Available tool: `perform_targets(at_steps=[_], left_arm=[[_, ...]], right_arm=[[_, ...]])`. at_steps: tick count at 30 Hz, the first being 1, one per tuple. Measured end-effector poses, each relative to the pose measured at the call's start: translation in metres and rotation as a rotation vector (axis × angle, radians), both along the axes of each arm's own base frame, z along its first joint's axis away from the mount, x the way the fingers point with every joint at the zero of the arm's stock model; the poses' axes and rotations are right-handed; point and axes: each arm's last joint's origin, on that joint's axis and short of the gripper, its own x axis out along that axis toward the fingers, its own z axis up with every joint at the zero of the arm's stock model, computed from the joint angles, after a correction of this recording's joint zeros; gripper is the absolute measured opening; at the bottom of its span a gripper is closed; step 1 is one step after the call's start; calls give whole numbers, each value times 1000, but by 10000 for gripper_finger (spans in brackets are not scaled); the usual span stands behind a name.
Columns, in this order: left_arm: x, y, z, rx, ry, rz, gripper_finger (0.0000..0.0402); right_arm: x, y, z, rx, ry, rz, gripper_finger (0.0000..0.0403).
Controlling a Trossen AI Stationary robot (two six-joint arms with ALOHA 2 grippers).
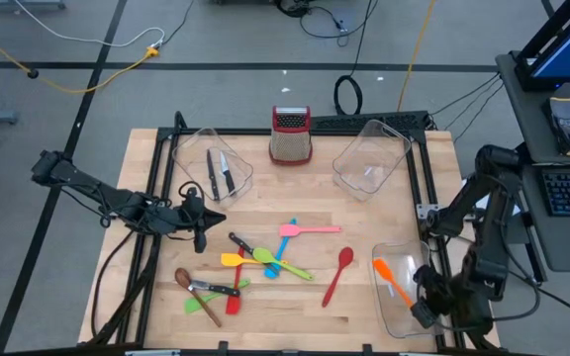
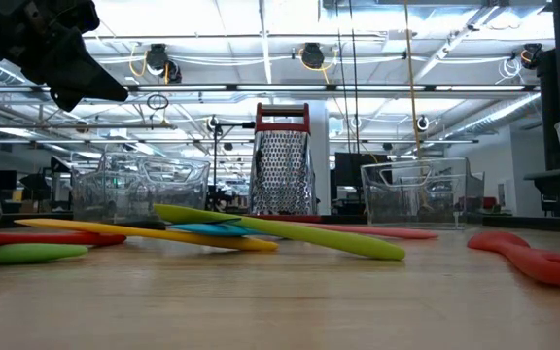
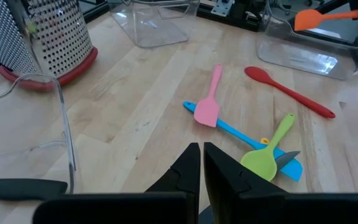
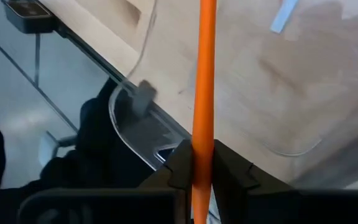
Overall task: Pick & Place Kitchen Items
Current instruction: Put the orange spatula into the bottom right transparent bin
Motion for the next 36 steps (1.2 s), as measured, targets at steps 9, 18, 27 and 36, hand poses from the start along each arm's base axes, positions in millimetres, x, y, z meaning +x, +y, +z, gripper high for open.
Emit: perform_targets(at_steps=[9,18,27,36], left_arm=[[0,0,0,-5,-1,3,24],[0,0,0,-7,-1,4,24],[0,0,0,-17,-4,8,24],[0,0,0,-20,-5,10,24]], right_arm=[[-6,-7,-3,-83,25,17,28],[-6,-9,-4,-103,40,24,28],[-10,-15,-8,-173,125,43,28],[-2,-9,-24,-242,206,27,33]])
